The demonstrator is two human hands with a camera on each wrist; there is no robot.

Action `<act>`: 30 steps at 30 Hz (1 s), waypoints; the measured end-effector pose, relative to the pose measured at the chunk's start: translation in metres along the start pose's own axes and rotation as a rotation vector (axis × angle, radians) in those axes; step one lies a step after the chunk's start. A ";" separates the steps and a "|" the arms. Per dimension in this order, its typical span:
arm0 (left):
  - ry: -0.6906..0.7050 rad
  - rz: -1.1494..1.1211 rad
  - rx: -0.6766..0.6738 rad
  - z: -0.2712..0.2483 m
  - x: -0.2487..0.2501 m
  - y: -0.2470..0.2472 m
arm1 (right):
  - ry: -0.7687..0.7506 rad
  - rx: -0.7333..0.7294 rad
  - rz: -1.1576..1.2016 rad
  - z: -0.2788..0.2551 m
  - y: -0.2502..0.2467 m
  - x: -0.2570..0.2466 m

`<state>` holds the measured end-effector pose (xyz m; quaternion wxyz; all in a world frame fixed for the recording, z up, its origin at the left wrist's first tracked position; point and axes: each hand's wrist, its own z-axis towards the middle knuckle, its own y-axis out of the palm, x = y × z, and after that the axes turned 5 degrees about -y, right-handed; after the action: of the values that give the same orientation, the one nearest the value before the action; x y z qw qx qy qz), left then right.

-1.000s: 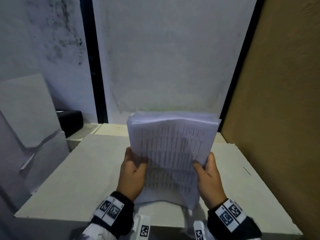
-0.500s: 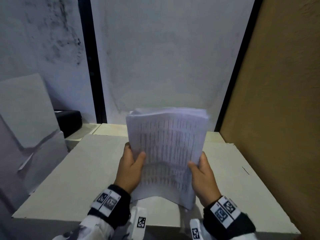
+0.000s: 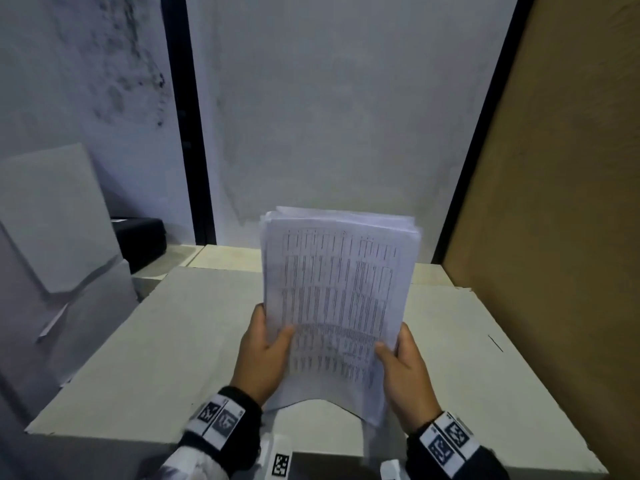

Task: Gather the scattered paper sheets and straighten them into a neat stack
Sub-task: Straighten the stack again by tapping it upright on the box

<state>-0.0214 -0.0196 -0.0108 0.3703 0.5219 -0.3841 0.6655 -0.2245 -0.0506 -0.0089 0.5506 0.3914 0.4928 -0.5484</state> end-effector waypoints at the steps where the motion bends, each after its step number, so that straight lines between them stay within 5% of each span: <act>1: 0.025 0.036 0.026 0.007 0.003 0.002 | -0.025 0.026 -0.012 0.004 0.002 -0.004; 7: 0.266 0.034 0.112 0.042 0.073 -0.001 | -0.207 0.083 0.157 0.038 -0.006 -0.052; 13: 0.066 -0.073 0.077 0.010 0.038 -0.008 | -0.072 -0.011 0.098 0.012 -0.012 -0.013; 17: 0.078 -0.047 0.062 0.005 0.039 -0.002 | -0.051 0.024 0.122 0.013 -0.015 -0.006; 23: 0.267 -0.062 0.106 0.040 0.094 -0.004 | -0.243 0.028 0.128 0.048 -0.027 -0.072; 30: 0.513 0.249 -0.098 0.051 0.108 -0.038 | -0.506 -0.122 -0.087 0.066 -0.045 -0.101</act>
<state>0.0138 -0.0398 0.1074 0.3957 0.2669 -0.3709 0.7966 -0.2522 -0.0972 0.1078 0.6548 0.1862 0.3879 -0.6214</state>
